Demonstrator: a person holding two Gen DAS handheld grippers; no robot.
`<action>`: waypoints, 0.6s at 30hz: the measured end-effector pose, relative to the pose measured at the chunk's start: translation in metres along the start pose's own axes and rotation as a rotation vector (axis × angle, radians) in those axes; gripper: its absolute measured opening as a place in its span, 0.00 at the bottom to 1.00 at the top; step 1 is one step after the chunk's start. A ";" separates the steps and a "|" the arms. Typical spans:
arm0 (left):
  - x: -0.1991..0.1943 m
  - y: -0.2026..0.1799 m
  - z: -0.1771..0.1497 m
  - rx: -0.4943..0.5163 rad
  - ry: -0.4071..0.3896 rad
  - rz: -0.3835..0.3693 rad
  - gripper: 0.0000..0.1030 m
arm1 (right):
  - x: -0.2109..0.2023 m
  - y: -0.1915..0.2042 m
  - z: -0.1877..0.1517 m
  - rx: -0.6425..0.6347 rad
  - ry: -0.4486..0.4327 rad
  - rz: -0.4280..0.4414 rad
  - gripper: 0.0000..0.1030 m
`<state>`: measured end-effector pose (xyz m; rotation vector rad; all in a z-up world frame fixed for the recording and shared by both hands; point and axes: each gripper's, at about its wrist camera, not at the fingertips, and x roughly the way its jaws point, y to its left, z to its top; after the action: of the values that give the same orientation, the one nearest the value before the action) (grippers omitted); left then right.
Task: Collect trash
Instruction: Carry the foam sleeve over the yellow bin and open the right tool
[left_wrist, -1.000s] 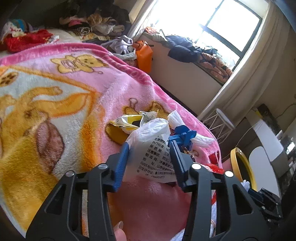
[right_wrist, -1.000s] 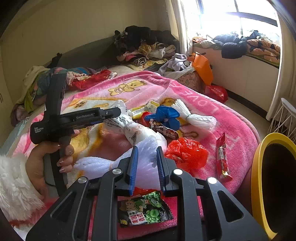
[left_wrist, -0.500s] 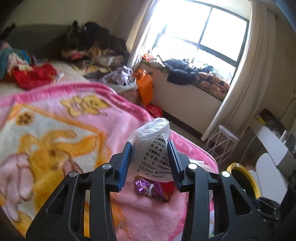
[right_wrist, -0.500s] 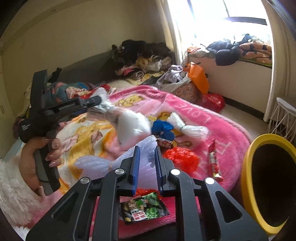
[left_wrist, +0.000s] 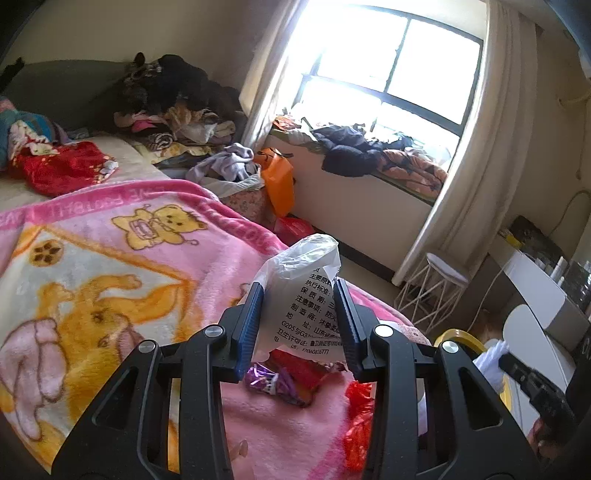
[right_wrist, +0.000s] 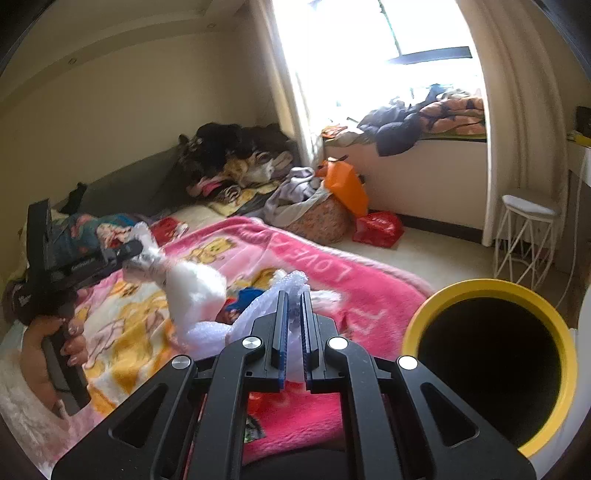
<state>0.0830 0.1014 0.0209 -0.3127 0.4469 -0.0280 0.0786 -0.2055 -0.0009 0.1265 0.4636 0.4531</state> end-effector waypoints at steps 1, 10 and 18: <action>0.001 -0.003 0.000 0.000 0.004 -0.006 0.31 | -0.002 -0.003 0.000 0.003 -0.005 -0.007 0.06; 0.004 -0.026 -0.005 0.050 0.004 -0.019 0.31 | -0.031 -0.042 0.010 0.061 -0.079 -0.109 0.06; 0.012 -0.051 -0.012 0.097 0.030 -0.066 0.31 | -0.051 -0.080 0.009 0.122 -0.118 -0.222 0.06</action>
<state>0.0906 0.0486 0.0209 -0.2317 0.4638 -0.1182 0.0730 -0.3001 0.0100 0.2162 0.3841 0.1979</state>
